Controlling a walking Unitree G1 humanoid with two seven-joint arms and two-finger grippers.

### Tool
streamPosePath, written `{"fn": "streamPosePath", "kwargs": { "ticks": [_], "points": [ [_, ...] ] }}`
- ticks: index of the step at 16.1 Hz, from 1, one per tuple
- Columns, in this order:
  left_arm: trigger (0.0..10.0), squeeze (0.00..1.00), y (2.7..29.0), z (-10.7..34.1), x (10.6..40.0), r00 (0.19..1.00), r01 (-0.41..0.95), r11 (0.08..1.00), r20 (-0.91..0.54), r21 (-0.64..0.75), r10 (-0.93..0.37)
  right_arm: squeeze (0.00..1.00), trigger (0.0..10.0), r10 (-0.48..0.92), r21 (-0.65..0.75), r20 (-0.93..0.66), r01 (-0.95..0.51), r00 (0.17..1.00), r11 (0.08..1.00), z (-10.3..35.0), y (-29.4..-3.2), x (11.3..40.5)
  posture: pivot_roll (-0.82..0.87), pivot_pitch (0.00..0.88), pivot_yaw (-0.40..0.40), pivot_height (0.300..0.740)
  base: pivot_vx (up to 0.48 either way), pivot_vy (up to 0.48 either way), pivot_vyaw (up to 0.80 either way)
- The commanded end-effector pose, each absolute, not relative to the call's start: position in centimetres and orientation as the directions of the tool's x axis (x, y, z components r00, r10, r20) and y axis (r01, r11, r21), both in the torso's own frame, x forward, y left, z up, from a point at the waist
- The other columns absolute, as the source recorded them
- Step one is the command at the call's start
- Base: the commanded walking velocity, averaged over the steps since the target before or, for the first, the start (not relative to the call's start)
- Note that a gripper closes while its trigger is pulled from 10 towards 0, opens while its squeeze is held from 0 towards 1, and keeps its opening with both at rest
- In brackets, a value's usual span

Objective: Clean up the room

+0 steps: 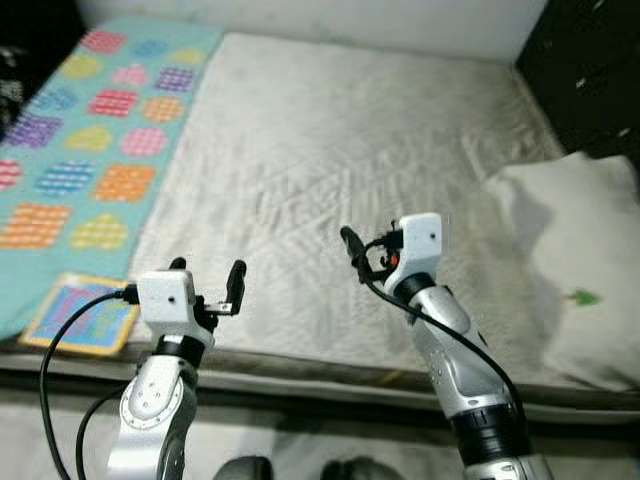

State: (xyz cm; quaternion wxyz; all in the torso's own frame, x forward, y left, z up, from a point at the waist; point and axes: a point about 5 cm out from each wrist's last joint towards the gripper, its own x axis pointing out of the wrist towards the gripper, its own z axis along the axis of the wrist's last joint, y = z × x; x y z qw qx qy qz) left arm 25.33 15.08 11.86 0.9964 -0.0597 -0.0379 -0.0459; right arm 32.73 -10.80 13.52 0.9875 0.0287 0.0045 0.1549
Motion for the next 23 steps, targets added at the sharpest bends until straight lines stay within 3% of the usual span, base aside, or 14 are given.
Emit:
{"fn": "streamPosePath", "kwargs": {
  "ticks": [1, 12, 18, 23],
  "points": [
    [10.0, 0.0, 14.88, 11.76, 25.19, 0.993, 0.104, 0.989, 0.074, -0.107, -0.096, 0.0, 10.0, 0.292, 0.064, -0.013, -0.291, 0.956, 0.955, 13.28, -11.29, 32.65, 0.1, 0.173, -0.07, 0.74, 0.0, 0.48, 0.0],
    [10.0, 0.0, 14.91, 11.74, 25.17, 0.992, 0.111, 0.989, 0.07, -0.096, -0.104, 0.0, 10.0, 0.295, 0.052, -0.029, -0.293, 0.955, 0.955, 13.0, -11.27, 32.58, 0.1, 0.18, -0.07, 0.74, 0.0, 0.461, 0.0],
    [10.0, 0.0, 14.53, 12.19, 24.83, 0.979, 0.186, 0.974, 0.111, -0.129, -0.172, 0.0, 10.0, 0.293, 0.051, -0.031, -0.291, 0.956, 0.955, 12.97, -11.25, 32.64, 0.1, 0.178, -0.068, 0.74, 0.0, 0.0, 0.0],
    [10.0, 0.0, 14.58, 12.17, 24.85, 0.979, 0.184, 0.975, 0.109, -0.125, -0.171, 0.0, 10.0, 0.29, 0.052, -0.034, -0.288, 0.956, 0.956, 12.93, -11.23, 32.71, 0.1, 0.175, -0.069, 0.74, 0.267, 0.0, 0.0]
  ]
}}
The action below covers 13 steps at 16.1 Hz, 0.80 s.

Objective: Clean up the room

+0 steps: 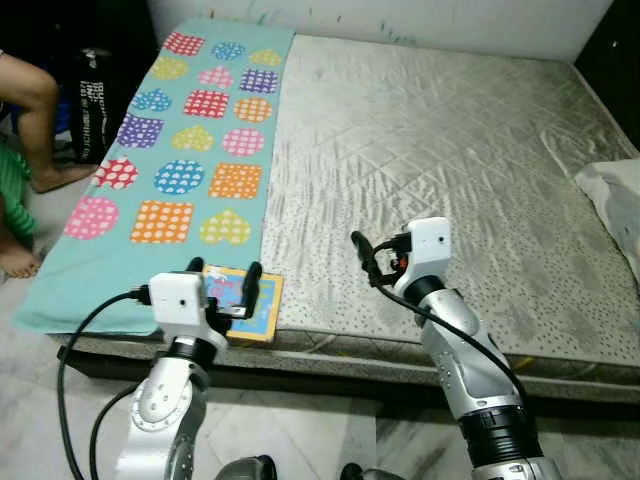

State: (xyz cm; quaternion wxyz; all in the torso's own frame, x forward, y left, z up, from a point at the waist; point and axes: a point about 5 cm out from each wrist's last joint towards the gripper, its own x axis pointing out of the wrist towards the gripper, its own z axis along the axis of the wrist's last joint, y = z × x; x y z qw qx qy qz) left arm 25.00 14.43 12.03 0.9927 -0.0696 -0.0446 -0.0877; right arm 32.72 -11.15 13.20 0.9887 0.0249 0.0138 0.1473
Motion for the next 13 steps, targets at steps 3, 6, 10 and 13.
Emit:
{"fn": "streamPosePath", "kwargs": {
  "ticks": [3, 6, 10, 13],
  "points": [
    [10.0, 0.0, 14.61, 12.16, 24.9, 0.979, 0.184, 0.975, 0.109, -0.125, -0.171, 0.0, 10.0, 0.29, 0.054, -0.034, -0.288, 0.956, 0.956, 12.96, -11.19, 32.81, 0.1, 0.173, -0.069, 0.74, 0.269, 0.0, -0.27],
    [10.0, 0.0, 14.47, 12.21, 24.91, 0.978, 0.19, 0.974, 0.11, -0.125, -0.176, 0.0, 10.0, 0.288, 0.054, -0.031, -0.286, 0.957, 0.957, 12.97, -11.27, 32.85, 0.1, 0.17, -0.067, 0.74, 0.269, 0.0, -0.18],
    [10.0, 0.0, 14.61, 11.8, 25.19, 0.99, 0.132, 0.985, 0.073, -0.111, -0.125, 0.0, 10.0, 0.285, 0.05, -0.032, -0.283, 0.958, 0.958, 12.89, -11.38, 32.88, 0.1, 0.17, -0.067, 0.74, 0.129, 0.0, 0.0],
    [10.0, 0.0, 14.75, 11.77, 25.19, 0.99, 0.129, 0.985, 0.075, -0.116, -0.12, 0.0, 10.0, 0.281, 0.051, -0.034, -0.279, 0.959, 0.959, 12.82, -11.49, 32.92, 0.1, 0.168, -0.066, 0.74, 0.0, 0.0, 0.0]
  ]
}}
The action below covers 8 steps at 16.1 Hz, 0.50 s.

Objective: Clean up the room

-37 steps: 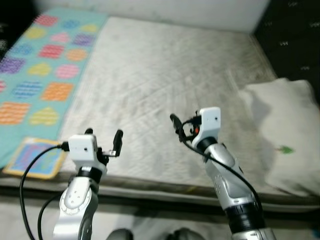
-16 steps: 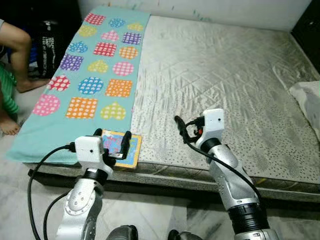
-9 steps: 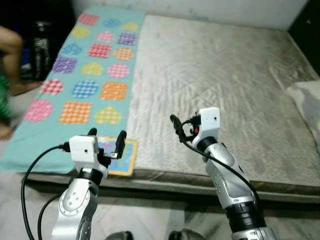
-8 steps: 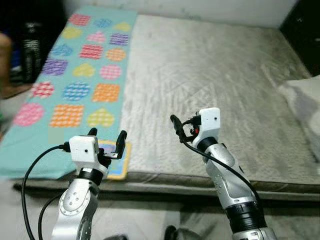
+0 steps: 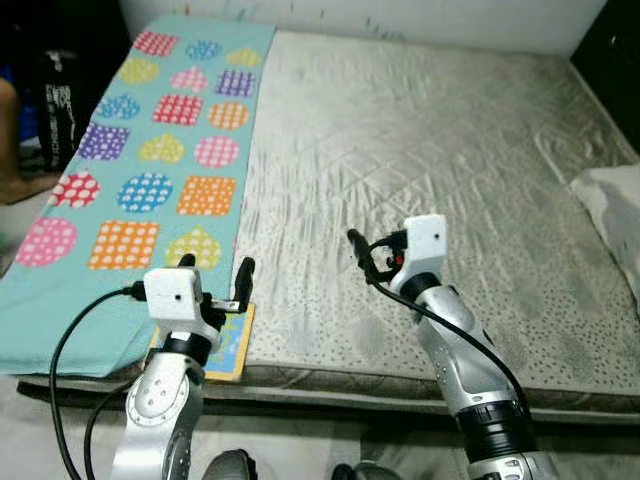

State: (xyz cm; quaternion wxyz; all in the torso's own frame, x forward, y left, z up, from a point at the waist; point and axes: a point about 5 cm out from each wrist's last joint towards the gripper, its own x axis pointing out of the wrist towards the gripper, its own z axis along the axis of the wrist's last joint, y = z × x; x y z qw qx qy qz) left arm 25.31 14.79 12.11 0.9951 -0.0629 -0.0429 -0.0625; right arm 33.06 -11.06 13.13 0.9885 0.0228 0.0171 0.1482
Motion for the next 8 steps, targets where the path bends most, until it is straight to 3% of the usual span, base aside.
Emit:
{"fn": "streamPosePath", "kwargs": {
  "ticks": [1, 3, 5, 8],
  "points": [
    [10.0, 0.0, 14.76, 11.78, 25.19, 0.99, 0.129, 0.985, 0.076, -0.117, -0.121, 0.0, 10.0, 0.28, 0.05, -0.035, -0.278, 0.959, 0.959, 12.81, -11.5, 32.93, 0.1, 0.168, -0.066, 0.74, 0.0, 0.0, 0.0],
    [10.0, 0.0, 14.71, 11.88, 25.17, 0.989, 0.136, 0.983, 0.082, -0.123, -0.127, 0.0, 10.0, 0.278, 0.051, -0.035, -0.276, 0.96, 0.96, 12.78, -11.51, 32.98, 0.1, 0.172, -0.065, 0.74, 0.0, 0.142, -0.74],
    [10.0, 0.0, 14.66, 11.89, 25.14, 0.988, 0.14, 0.983, 0.082, -0.122, -0.13, 0.0, 10.0, 0.278, 0.05, -0.036, -0.276, 0.96, 0.96, 12.72, -11.5, 32.94, 0.1, 0.172, -0.065, 0.74, 0.0, 0.435, -0.55],
    [10.0, 0.0, 14.59, 11.91, 25.13, 0.988, 0.141, 0.982, 0.083, -0.123, -0.131, 0.0, 10.0, 0.279, 0.046, -0.039, -0.277, 0.959, 0.96, 12.64, -11.51, 32.85, 0.1, 0.175, -0.066, 0.74, 0.0, 0.447, 0.0]
  ]
}}
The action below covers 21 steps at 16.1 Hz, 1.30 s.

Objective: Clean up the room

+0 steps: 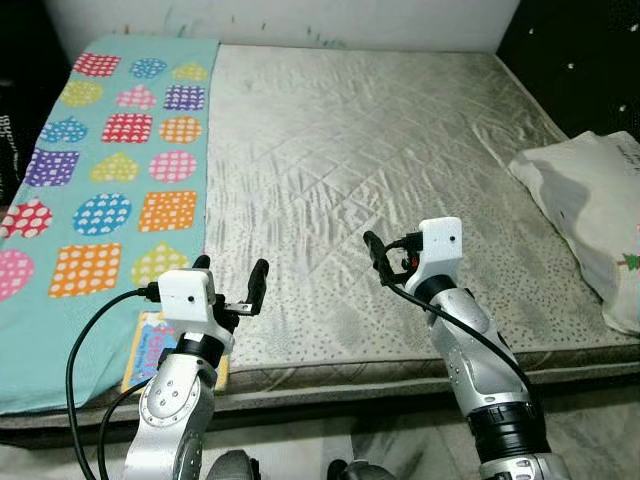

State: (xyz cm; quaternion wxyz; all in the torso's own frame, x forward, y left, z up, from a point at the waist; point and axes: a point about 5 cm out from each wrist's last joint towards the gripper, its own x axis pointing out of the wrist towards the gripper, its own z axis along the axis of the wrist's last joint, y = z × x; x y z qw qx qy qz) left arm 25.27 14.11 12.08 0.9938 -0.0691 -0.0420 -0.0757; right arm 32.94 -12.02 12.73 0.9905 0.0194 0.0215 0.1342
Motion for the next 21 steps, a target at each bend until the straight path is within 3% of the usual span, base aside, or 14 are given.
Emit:
{"fn": "streamPosePath", "kwargs": {
  "ticks": [1, 12, 21],
  "points": [
    [10.0, 0.0, 14.56, 11.92, 25.12, 0.988, 0.142, 0.982, 0.083, -0.124, -0.132, 0.0, 10.0, 0.28, 0.045, -0.039, -0.278, 0.959, 0.96, 12.65, -11.5, 32.84, 0.1, 0.175, -0.066, 0.74, 0.0, 0.465, 0.0],
    [10.0, 0.0, 14.39, 11.84, 25.27, 0.989, 0.131, 0.983, 0.078, -0.129, -0.122, 0.0, 10.0, 0.286, 0.029, -0.041, -0.285, 0.957, 0.958, 12.55, -11.41, 32.89, 0.1, 0.178, -0.071, 0.74, 0.0, 0.463, 0.0],
    [10.0, 0.0, 14.55, 11.96, 25.36, 0.99, 0.125, 0.984, 0.084, -0.126, -0.115, 0.0, 10.0, 0.295, 0.016, -0.043, -0.295, 0.954, 0.955, 12.45, -11.12, 32.84, 0.1, 0.178, -0.067, 0.74, 0.0, 0.0, 0.0]
  ]
}}
